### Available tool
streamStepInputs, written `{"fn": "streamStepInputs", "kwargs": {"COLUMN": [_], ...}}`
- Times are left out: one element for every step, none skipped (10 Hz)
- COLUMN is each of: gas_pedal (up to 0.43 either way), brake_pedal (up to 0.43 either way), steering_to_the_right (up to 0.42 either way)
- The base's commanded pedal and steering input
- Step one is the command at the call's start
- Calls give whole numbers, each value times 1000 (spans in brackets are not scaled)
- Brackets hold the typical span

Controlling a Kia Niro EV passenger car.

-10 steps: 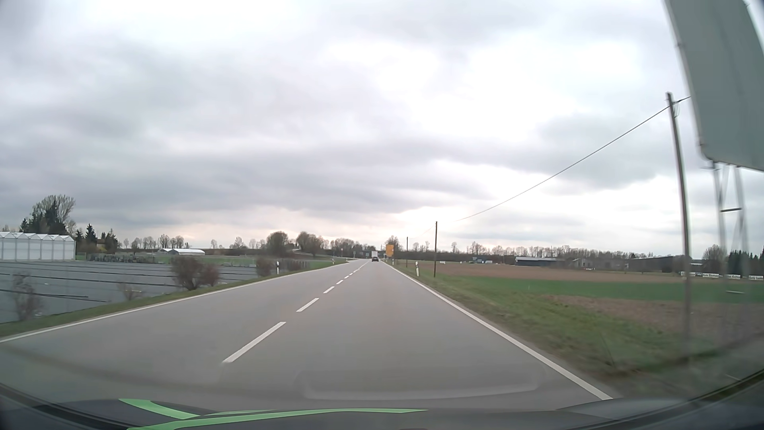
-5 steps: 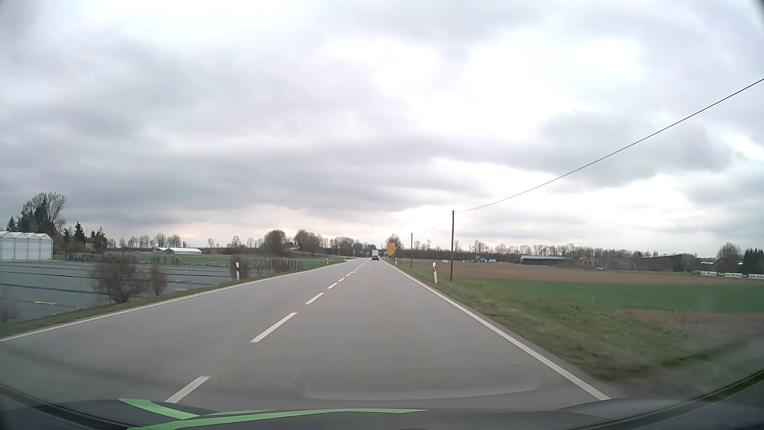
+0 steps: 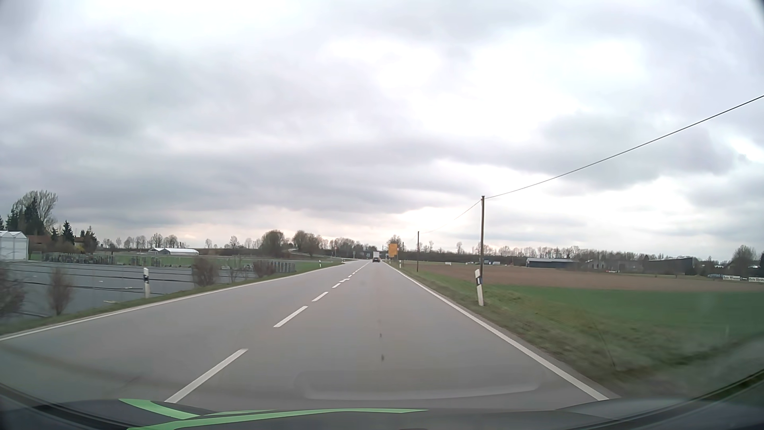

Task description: Follow the waypoints while adhering to traffic rules and regulations

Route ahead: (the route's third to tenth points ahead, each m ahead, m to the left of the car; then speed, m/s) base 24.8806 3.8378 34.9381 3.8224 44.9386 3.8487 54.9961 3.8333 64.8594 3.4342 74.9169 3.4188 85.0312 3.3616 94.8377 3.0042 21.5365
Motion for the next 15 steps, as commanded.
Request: {"fn": "streamStepInputs", "kwargs": {"gas_pedal": [150,150,150,150,150,150,150,150,150,150,150,150,150,150,157], "brake_pedal": [0,0,0,0,0,0,0,0,0,0,0,0,0,0,0], "steering_to_the_right": [0,0,0,0,1,1,1,1,2,3,3,3,3,4,3]}}
